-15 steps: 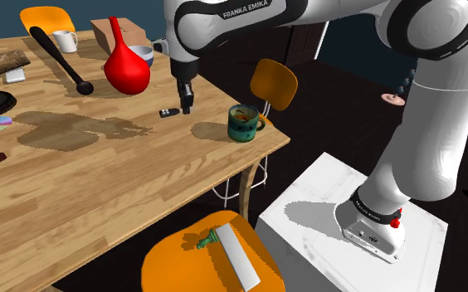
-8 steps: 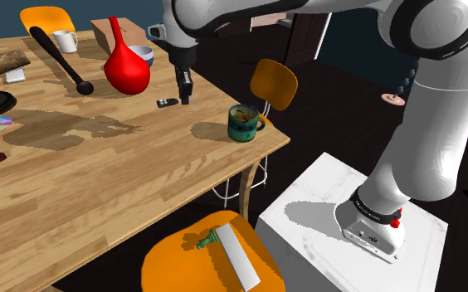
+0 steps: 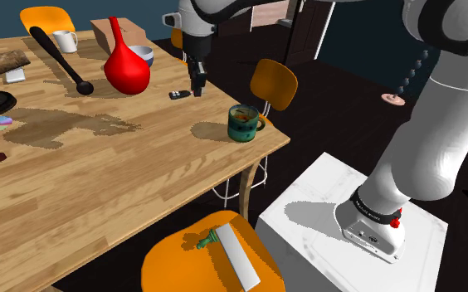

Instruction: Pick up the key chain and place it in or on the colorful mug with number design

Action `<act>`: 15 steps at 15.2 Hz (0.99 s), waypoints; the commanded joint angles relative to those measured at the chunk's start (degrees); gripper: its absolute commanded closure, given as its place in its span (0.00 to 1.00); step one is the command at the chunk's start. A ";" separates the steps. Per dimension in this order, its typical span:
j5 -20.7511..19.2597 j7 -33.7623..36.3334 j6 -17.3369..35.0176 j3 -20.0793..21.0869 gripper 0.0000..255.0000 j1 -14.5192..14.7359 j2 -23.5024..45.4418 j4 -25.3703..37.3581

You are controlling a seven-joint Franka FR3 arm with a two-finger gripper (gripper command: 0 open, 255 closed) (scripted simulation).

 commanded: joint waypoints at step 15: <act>3.29 -14.73 3.21 -7.16 1.00 -6.56 -26.01 -29.59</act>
